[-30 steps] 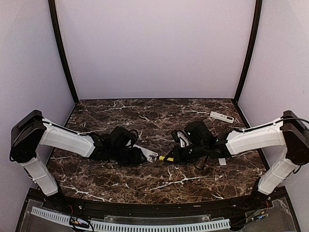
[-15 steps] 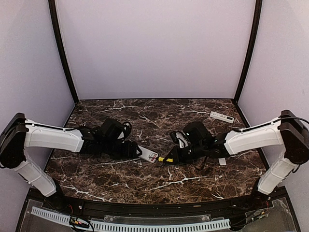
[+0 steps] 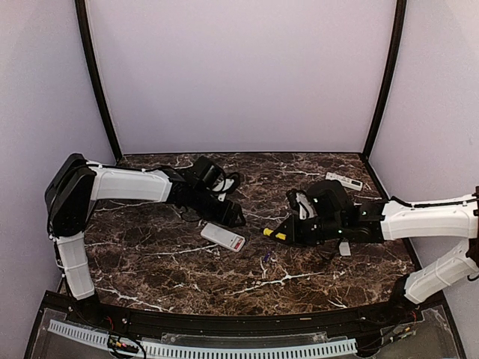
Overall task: Unload the batteries from the remote control
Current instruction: Remove the battery from the remote control without the battery cover, then adjust the remote control without the battery cover at the center of the board, then hold the remote control without the battery cover at the center of the board, then remove the remote control without the battery cover from the center of the board, then remove the battery from the remote control without the battery cover.
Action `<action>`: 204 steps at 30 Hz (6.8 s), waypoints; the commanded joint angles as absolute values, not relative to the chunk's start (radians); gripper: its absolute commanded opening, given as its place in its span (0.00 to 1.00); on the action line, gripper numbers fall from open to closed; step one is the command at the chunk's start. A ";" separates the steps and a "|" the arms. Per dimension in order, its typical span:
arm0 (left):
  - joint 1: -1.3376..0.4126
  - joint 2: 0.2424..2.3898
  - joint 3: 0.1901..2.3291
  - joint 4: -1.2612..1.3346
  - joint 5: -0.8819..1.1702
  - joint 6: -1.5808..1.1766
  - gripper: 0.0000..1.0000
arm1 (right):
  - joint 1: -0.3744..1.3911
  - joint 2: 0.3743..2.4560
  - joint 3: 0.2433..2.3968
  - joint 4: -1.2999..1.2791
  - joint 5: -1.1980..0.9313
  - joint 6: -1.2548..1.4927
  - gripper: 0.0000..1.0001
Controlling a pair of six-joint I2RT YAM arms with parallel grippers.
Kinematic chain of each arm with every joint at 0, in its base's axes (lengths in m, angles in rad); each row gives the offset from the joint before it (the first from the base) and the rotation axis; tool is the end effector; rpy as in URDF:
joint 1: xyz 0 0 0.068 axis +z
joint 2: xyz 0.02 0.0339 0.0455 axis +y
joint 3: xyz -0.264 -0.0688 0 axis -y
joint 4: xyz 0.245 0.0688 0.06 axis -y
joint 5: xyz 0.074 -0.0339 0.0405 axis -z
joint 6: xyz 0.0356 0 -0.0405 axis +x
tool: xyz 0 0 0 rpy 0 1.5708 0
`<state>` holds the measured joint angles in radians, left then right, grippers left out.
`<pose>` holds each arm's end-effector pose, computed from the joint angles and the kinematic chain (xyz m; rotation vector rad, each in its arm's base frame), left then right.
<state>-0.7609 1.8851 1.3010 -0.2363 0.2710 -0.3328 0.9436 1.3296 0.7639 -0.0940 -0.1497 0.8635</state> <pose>0.2925 -0.2917 0.2003 0.6667 2.4307 -0.8086 0.1613 0.2316 0.2223 -0.1902 2.4727 1.0688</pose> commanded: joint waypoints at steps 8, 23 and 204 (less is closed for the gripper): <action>-0.750 1.974 1.325 -0.306 0.301 -0.261 0.76 | 0.943 1.260 0.724 -0.160 -0.064 0.873 0.00; -0.749 1.949 1.301 -0.395 0.380 -0.282 0.76 | 0.942 1.279 0.724 -0.139 -0.075 0.859 0.00; -1.169 1.896 1.095 -0.442 0.097 0.216 0.36 | 1.131 1.372 0.900 -0.661 -0.144 0.855 0.00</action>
